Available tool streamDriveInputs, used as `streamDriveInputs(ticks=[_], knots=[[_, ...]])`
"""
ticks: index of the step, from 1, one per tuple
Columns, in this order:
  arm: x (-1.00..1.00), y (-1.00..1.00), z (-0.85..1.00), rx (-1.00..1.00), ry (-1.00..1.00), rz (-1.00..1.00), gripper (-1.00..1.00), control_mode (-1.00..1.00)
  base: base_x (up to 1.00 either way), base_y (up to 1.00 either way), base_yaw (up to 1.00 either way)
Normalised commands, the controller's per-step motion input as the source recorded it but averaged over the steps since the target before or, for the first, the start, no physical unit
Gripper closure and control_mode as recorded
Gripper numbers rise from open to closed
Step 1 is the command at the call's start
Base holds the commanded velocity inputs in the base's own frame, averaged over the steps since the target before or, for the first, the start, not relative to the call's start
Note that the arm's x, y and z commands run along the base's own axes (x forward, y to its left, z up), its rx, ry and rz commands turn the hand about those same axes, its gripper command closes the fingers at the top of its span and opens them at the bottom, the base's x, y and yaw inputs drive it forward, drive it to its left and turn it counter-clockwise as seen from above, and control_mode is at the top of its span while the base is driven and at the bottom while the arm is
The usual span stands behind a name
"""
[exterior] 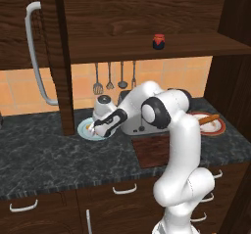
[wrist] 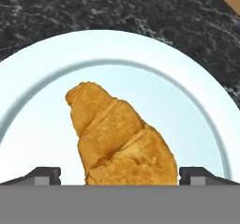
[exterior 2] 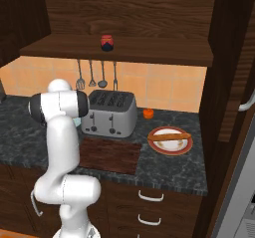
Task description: From the different types of pastries on the counter, select a croissant and place it on the cutting board. Then retrieve a jar of jam from the cabinet and place it alongside the croissant on the cutting board.
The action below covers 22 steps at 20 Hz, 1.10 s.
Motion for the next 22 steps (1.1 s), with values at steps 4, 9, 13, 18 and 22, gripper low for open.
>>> streamDriveInputs(ticks=[4, 9, 13, 18, 22], knots=[[0.01, 0.02, -0.27, 0.00, 0.05, 0.00, 1.00, -1.00, 0.00, 0.00, 0.00], [-0.01, -0.02, 0.25, -0.01, 0.07, 0.01, 1.00, -1.00, 0.00, 0.00, 0.00], [0.00, -0.20, 1.00, -0.04, 0.04, 0.00, 1.00, -1.00, 0.00, 0.00, 0.00], [-0.07, -0.02, 0.14, 0.00, 0.03, 0.01, 1.00, -1.00, 0.00, 0.00, 0.00], [-0.95, -0.22, 0.00, 0.01, -0.01, 0.00, 1.00, -1.00, 0.00, 0.00, 0.00]])
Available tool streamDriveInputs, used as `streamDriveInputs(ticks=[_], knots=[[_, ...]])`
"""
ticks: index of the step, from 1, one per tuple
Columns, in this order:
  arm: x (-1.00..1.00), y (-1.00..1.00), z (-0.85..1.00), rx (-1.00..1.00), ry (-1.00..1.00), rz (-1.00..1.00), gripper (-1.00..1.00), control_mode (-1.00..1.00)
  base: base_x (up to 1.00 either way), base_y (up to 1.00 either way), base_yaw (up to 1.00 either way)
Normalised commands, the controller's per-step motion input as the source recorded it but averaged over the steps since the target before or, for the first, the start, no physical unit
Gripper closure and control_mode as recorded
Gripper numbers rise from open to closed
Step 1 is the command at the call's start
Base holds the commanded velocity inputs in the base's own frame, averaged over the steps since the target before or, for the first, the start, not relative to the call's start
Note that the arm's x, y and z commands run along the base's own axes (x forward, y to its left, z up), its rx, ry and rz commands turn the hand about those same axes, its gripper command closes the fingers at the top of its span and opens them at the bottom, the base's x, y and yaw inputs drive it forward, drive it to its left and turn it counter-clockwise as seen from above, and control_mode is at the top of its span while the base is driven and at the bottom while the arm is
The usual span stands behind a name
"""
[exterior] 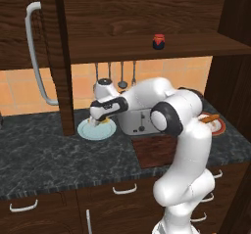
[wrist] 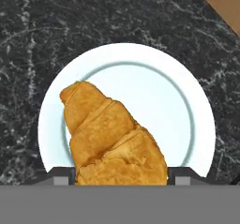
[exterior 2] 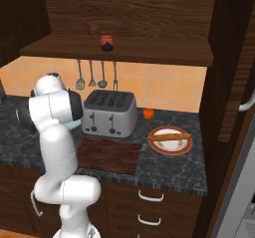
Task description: From the different types of pastries on the counter, select a croissant and place it on the cutting board. Then retrieve a jar of jam from the cabinet and place it alongside the croissant on the cutting board.
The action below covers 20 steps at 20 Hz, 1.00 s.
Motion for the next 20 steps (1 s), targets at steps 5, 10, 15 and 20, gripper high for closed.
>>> streamDriveInputs(ticks=[5, 10, 15, 20], knots=[[-1.00, -0.26, 0.00, 0.05, 0.00, 0.00, 1.00, -1.00, 0.00, 0.00, 0.00], [-1.00, -0.25, -0.01, 0.04, 0.00, 0.00, 1.00, -1.00, 0.00, 0.00, 0.00], [-1.00, -0.27, -0.02, 0.03, 0.00, 0.00, 1.00, -1.00, 0.00, 0.00, 0.00], [-0.98, -0.30, 0.00, 0.00, 0.00, -0.24, 1.00, -1.00, 0.00, 0.00, 0.00]])
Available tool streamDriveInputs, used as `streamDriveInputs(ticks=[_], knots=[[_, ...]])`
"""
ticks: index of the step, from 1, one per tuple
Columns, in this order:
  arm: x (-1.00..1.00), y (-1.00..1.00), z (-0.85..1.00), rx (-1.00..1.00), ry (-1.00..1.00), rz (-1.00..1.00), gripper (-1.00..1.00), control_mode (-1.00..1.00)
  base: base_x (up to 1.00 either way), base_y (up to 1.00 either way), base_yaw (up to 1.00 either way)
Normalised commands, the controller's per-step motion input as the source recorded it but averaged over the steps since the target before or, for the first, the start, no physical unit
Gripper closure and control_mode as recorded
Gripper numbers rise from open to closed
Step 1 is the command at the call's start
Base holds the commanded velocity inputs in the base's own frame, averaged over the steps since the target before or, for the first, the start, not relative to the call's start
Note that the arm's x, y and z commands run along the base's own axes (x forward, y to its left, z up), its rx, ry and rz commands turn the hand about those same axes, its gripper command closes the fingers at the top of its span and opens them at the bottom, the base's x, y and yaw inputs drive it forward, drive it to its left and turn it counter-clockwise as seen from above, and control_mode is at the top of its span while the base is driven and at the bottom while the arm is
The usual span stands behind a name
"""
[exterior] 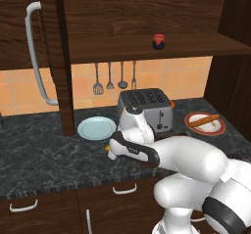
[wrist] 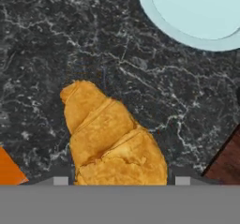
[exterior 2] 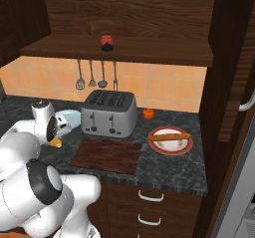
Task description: From the different types of pastries on the counter, select a croissant and place it on the cutting board. Then retrieve a jar of jam from the cabinet and place it alongside the croissant on the cutting board.
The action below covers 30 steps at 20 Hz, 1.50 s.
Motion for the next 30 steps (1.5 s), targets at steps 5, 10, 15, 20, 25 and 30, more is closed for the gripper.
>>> streamDriveInputs(ticks=[5, 10, 15, 20, 25, 30], knots=[[-0.56, -0.44, 0.09, 0.00, 0.21, -0.54, 1.00, -1.00, 0.00, 0.00, 0.00], [-0.04, -0.41, 0.10, 0.04, 0.14, -0.34, 1.00, -1.00, 0.00, 0.00, 0.00], [0.20, -0.85, 0.58, 0.13, 0.01, -0.08, 1.00, -1.00, 0.00, 0.00, 0.00], [0.18, -0.64, 0.28, 0.11, 0.00, -0.05, 1.00, -1.00, 0.00, 0.00, 0.00], [0.23, -0.17, 0.00, 0.01, 0.01, 0.00, 1.00, -1.00, 0.00, 0.00, 0.00], [0.10, -0.09, 0.00, 0.00, 0.00, -0.01, 1.00, -1.00, 0.00, 0.00, 0.00]])
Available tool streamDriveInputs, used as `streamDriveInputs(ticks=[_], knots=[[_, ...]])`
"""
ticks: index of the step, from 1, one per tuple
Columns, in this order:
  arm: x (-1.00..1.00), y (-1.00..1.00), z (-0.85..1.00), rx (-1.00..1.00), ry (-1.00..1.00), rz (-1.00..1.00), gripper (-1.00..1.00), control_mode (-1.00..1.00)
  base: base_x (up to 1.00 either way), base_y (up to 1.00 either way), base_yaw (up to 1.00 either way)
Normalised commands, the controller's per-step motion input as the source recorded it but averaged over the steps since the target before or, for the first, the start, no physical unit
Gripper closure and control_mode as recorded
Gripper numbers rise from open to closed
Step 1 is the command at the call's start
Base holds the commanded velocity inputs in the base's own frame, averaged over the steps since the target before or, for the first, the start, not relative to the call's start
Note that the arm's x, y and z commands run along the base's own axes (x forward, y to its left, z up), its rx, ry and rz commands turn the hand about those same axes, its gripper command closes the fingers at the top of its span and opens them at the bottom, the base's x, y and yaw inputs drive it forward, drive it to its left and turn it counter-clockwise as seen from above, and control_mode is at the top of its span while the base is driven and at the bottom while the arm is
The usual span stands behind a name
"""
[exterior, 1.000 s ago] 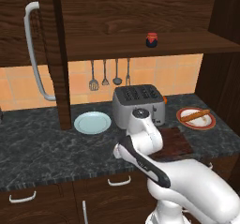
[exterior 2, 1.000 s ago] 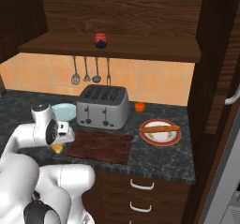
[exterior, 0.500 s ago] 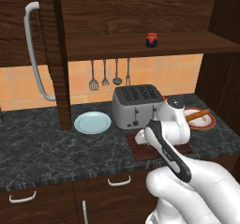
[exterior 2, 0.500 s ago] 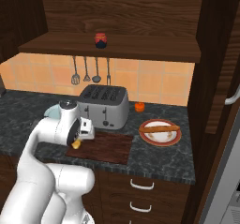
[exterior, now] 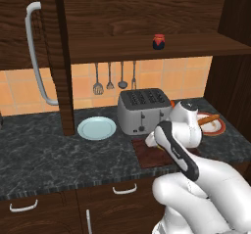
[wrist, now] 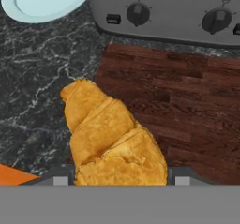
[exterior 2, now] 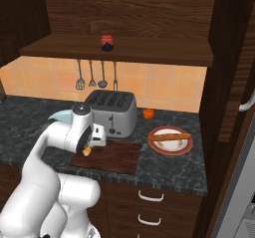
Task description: From the different types of pastries on the counter, select a croissant and place it on the cutting board. Then retrieve a jar of jam from the cabinet and place it alongside the croissant on the cutting board.
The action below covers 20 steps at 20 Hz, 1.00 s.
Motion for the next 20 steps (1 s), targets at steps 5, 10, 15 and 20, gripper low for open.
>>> streamDriveInputs(ticks=[5, 10, 15, 20], knots=[[0.19, -0.06, 0.00, 0.00, 0.00, -0.05, 1.00, -1.00, 0.00, 0.00, 0.00], [0.05, 0.02, -0.21, 0.00, 0.00, -0.01, 1.00, -1.00, 0.00, 0.00, 0.00], [0.04, 0.00, -0.25, 0.00, 0.00, -0.03, 1.00, -1.00, 0.00, 0.00, 0.00], [0.08, 0.00, -0.23, 0.00, -0.05, -0.05, 1.00, -1.00, 0.00, 0.00, 0.00]])
